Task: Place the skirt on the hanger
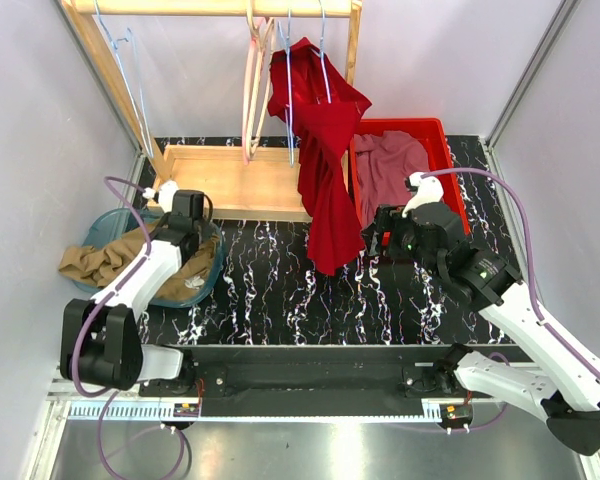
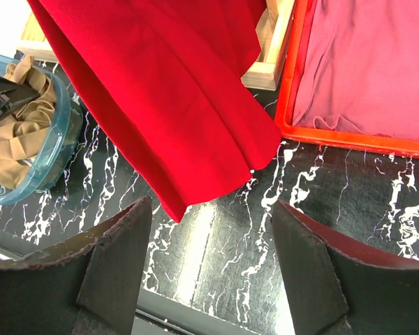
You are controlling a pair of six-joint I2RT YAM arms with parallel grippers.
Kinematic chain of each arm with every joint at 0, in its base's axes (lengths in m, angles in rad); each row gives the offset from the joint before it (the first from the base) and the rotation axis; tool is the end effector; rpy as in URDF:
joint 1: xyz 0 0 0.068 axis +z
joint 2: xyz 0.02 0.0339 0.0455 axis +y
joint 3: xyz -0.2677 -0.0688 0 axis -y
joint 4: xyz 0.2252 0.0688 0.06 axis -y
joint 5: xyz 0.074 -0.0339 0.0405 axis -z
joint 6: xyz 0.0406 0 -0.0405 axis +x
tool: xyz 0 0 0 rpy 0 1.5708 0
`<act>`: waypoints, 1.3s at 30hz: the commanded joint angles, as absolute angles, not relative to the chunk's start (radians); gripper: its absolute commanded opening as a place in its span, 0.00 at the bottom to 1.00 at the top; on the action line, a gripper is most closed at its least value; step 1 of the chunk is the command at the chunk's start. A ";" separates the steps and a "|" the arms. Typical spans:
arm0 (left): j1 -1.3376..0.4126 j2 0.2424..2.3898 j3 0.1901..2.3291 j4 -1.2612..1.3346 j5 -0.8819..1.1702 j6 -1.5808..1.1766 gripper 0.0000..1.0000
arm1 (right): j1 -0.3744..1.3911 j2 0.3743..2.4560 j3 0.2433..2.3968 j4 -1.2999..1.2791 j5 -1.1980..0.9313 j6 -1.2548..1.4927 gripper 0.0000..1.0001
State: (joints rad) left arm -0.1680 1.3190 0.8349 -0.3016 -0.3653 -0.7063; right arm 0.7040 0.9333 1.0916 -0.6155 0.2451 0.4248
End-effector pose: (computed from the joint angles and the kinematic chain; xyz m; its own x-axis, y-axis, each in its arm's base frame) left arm 0.2584 -0.0291 0.2419 -0.4703 -0.5351 -0.7018 -0.5232 0.8095 -0.2666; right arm 0.1400 0.1060 0.3733 -0.4970 0.1025 -0.8617 -0.2822 0.9199 0.2722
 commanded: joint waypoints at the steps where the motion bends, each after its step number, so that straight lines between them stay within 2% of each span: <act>1: -0.161 1.180 0.897 -0.305 -0.361 -0.678 0.00 | 0.698 0.923 1.091 -0.572 0.265 0.420 0.77; 7: -0.161 0.933 0.998 -0.380 -0.284 -0.597 0.00 | 0.699 0.914 1.104 -0.568 0.262 0.422 0.76; 13: -0.161 0.825 1.187 -0.429 -0.121 -0.516 0.00 | 0.699 0.910 1.137 -0.558 0.247 0.413 0.76; 24: -0.161 0.925 1.669 -0.382 0.389 -0.515 0.00 | 0.699 0.871 1.224 -0.540 0.249 0.353 0.77; 28: -0.161 0.977 1.840 -0.336 0.486 -0.561 0.00 | 0.698 0.873 1.218 -0.496 0.005 0.241 0.80; 31: -0.161 1.000 1.891 -0.293 0.544 -0.612 0.00 | 0.699 0.899 1.187 -0.462 -0.113 0.192 0.84; 39: -0.161 0.982 1.853 -0.227 0.595 -0.669 0.00 | 0.750 0.992 1.059 -0.190 -0.380 0.167 0.95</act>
